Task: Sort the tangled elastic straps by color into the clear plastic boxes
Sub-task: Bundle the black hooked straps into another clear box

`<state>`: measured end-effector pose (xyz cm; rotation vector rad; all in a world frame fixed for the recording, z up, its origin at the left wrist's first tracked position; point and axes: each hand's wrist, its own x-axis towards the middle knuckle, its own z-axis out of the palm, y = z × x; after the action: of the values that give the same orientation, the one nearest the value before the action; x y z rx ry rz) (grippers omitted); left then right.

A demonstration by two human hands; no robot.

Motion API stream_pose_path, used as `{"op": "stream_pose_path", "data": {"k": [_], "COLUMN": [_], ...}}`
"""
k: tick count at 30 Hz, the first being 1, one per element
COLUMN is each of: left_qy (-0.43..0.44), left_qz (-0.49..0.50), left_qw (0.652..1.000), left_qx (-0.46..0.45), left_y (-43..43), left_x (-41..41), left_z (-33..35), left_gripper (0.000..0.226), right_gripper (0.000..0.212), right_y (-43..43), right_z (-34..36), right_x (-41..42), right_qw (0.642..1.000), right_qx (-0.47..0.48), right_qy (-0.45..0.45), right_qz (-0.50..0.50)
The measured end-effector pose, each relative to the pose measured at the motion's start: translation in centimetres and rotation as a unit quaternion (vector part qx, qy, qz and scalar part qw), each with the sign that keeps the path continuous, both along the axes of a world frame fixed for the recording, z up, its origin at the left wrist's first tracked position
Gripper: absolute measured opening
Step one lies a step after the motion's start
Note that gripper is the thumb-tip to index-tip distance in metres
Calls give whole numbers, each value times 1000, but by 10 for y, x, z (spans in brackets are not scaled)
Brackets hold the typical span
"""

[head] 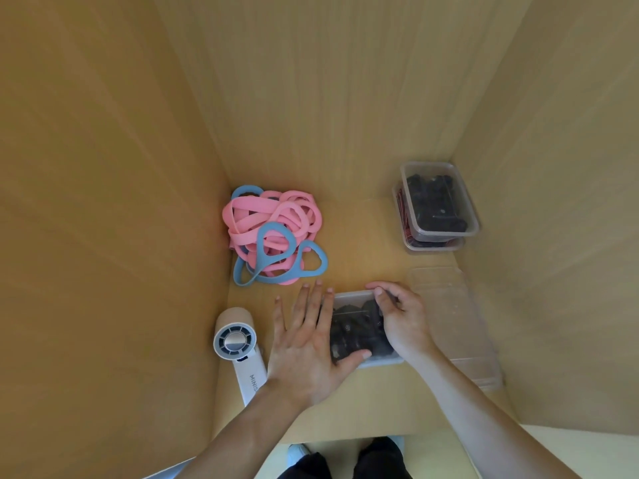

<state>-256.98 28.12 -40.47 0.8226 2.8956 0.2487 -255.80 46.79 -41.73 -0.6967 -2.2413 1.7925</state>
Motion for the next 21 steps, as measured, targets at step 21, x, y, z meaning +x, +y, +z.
{"op": "stream_pose_path", "data": {"k": [21], "left_qy": [-36], "left_qz": [-40], "left_qw": [993], "left_qx": [110], "left_y": [-6], "left_x": [-8], "left_z": [4], "left_gripper": [124], "right_gripper": [20], "right_y": [-7], "right_z": [30], "right_x": [32], "right_qw": [889], "right_qx": [351], "right_qy": [59], "right_qz": [290]}}
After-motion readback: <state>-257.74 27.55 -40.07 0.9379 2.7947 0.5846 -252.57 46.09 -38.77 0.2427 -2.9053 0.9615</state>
